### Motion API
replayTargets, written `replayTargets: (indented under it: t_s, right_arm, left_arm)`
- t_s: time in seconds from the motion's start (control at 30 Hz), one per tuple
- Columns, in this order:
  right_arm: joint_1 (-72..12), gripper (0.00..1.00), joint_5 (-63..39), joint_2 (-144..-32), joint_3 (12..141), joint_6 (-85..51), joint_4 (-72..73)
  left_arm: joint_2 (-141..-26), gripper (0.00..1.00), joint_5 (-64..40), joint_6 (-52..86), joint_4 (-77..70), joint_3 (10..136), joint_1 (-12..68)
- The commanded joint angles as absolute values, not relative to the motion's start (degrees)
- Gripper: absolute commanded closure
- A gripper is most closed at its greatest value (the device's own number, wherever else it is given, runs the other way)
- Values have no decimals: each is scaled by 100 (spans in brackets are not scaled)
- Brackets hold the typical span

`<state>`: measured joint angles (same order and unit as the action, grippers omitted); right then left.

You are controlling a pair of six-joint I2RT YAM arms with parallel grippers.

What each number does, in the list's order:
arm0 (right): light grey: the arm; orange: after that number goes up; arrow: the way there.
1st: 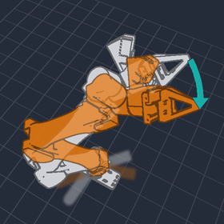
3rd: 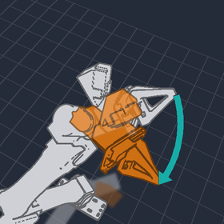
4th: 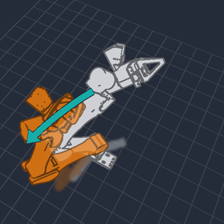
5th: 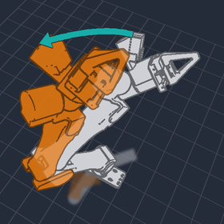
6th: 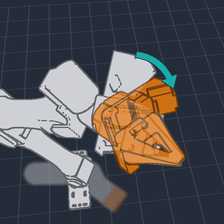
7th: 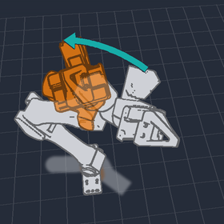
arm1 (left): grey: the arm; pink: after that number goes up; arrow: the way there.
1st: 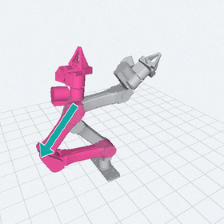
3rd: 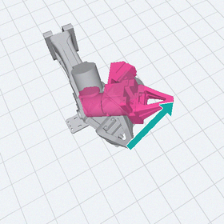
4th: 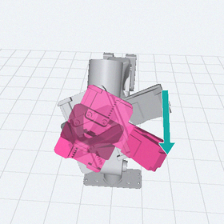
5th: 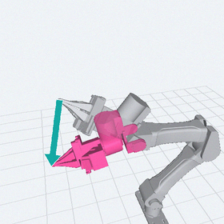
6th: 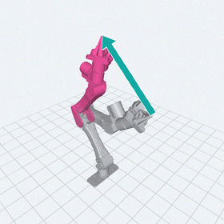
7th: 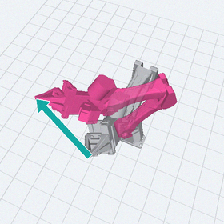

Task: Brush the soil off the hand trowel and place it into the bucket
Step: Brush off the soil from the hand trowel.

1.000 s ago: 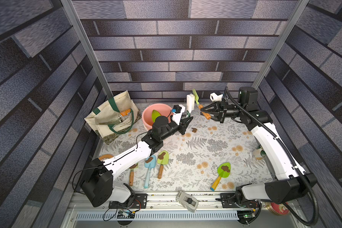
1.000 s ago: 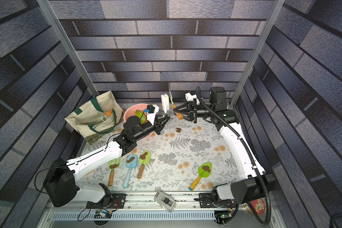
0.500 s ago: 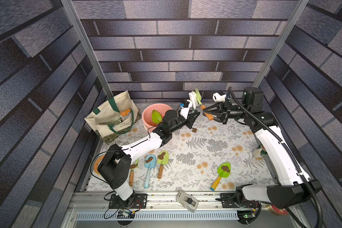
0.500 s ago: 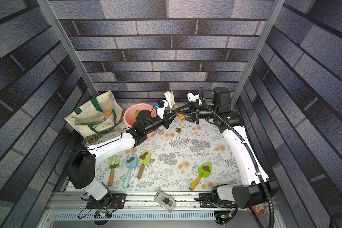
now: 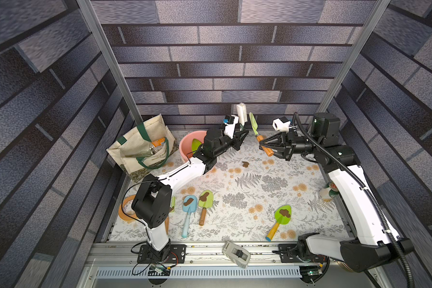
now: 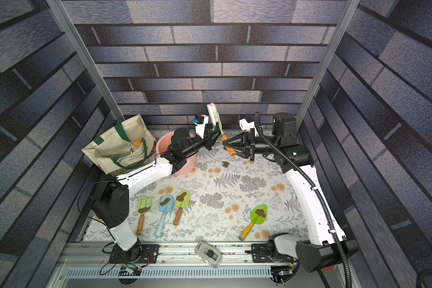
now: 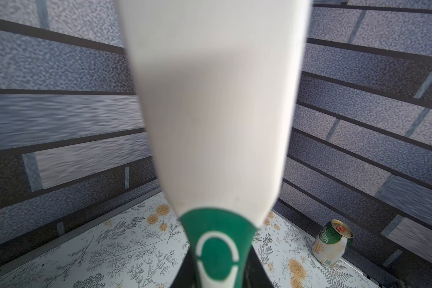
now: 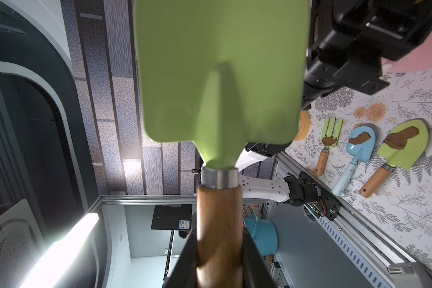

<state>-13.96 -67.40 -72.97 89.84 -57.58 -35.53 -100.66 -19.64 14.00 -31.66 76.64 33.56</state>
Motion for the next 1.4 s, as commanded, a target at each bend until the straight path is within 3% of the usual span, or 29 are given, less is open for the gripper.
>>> replayTargets:
  t_s: [0.0, 0.3, 0.43, 0.93, 1.37]
  right_arm:
    - [-1380, 99, -6396, -7418, 9302, -4871, -4304]
    - [-1418, 98, -5902, -8390, 9819, -3389, -5276]
    - [-1472, 98, -6326, -8520, 9652, -3851, -4453]
    - [-1611, 94, -6993, -8190, 9403, -5156, -3579]
    - [-1739, 94, -7111, -8039, 9466, -5221, -3801]
  left_arm:
    - [-9508, 100, -1895, 1516, -2947, 7305, 3261]
    - [-7641, 100, -1115, 954, -1808, 5979, 3217]
    - [-7237, 100, -1078, 978, -1623, 5699, 3233]
    - [-8352, 100, -1184, 789, -3059, 6199, 4349]
    - [-9028, 100, -1682, 770, -3296, 6834, 4157]
